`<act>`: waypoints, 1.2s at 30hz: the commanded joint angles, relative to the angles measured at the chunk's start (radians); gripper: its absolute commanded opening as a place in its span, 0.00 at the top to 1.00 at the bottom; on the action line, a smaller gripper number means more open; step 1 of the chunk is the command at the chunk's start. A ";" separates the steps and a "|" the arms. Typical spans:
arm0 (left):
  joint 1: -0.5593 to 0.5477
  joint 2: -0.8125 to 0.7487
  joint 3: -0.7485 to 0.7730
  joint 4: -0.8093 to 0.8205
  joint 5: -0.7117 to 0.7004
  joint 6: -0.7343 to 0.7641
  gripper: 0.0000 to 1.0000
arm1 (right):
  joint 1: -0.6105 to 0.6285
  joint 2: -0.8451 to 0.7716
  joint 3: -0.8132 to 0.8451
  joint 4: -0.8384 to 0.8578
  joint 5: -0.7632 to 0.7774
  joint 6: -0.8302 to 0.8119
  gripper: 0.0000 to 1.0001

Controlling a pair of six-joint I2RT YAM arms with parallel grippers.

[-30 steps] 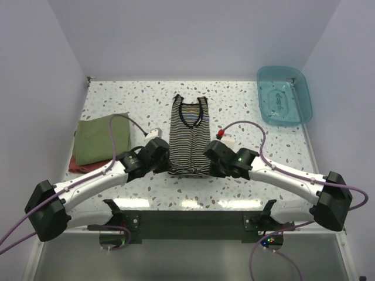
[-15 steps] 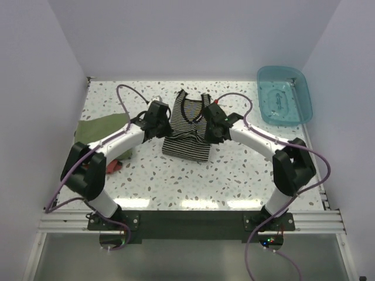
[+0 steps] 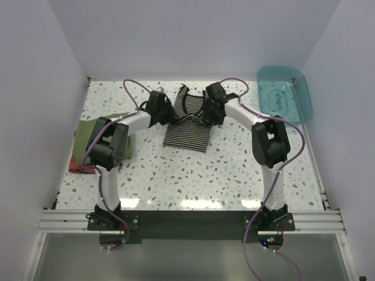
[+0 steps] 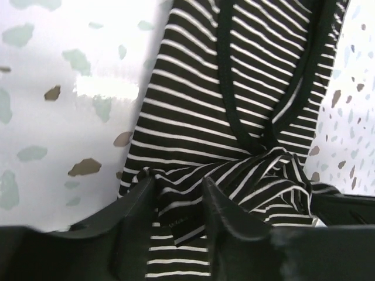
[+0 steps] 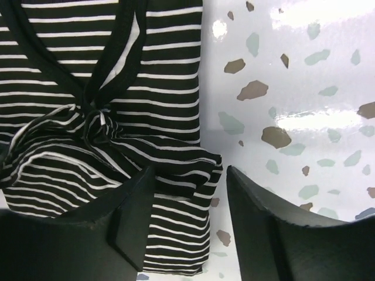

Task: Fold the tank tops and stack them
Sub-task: Fold the tank top

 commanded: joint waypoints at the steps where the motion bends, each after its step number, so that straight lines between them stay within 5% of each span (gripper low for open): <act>1: 0.006 -0.063 0.045 0.128 0.037 0.011 0.50 | -0.005 -0.028 0.067 0.015 0.004 -0.050 0.43; 7: 0.007 -0.223 -0.053 0.085 -0.098 -0.016 0.42 | 0.011 -0.149 0.030 0.006 0.077 -0.060 0.31; 11: 0.004 -0.303 -0.126 0.022 -0.157 -0.061 0.45 | 0.127 -0.188 -0.015 0.006 0.210 -0.066 0.45; 19: -0.040 -0.404 -0.340 0.094 -0.120 -0.119 0.57 | 0.167 0.053 0.175 -0.046 0.189 -0.054 0.46; 26: -0.047 -0.497 -0.450 0.099 -0.117 -0.119 0.57 | 0.166 0.220 0.274 -0.048 0.143 -0.083 0.33; 30: -0.048 -0.568 -0.502 0.093 -0.118 -0.123 0.57 | 0.181 0.213 0.199 -0.020 0.065 -0.135 0.32; 36: -0.053 -0.710 -0.567 0.039 -0.118 -0.119 0.56 | 0.236 0.038 -0.128 0.032 0.055 -0.212 0.31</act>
